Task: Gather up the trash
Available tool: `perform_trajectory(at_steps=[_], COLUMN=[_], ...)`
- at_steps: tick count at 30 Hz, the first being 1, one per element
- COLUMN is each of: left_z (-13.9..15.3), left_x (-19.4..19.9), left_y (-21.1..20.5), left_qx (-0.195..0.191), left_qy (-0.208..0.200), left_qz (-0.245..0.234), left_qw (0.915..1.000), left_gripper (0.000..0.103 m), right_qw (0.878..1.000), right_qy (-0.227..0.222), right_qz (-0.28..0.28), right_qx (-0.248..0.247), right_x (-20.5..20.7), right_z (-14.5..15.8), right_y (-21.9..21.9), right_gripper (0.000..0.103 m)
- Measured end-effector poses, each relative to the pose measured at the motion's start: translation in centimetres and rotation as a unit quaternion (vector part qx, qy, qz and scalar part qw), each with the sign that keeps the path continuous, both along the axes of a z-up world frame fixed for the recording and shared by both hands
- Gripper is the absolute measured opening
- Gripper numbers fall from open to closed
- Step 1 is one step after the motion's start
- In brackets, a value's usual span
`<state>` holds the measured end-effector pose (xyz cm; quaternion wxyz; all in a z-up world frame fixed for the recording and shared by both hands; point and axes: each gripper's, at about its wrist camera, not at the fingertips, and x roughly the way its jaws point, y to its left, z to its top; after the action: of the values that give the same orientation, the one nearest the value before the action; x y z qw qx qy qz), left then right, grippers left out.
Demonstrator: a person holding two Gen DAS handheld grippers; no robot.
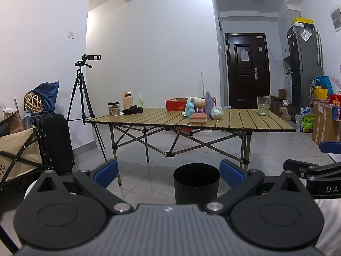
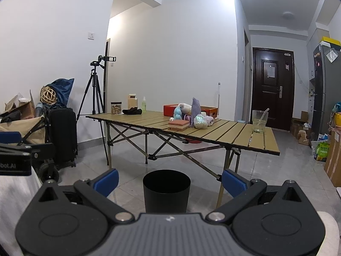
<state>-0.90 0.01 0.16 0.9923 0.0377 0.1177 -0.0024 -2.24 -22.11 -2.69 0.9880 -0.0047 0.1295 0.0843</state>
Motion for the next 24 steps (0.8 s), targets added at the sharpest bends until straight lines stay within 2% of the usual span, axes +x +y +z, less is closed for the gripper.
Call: perform_trajectory(at_steps=[24], left_z=[0.3], left_x=[-0.86], left_y=[-0.2], left_qx=[-0.002], left_qy=[-0.009], left_qz=[0.005], left_qw=[0.9999], left_gripper=[0.103], right_qw=[1.0], right_qy=[-0.015], right_qz=[0.005], right_qx=[-0.018], right_x=[-0.6], right_z=[0.06], right_y=[0.39], right_gripper=[0.103])
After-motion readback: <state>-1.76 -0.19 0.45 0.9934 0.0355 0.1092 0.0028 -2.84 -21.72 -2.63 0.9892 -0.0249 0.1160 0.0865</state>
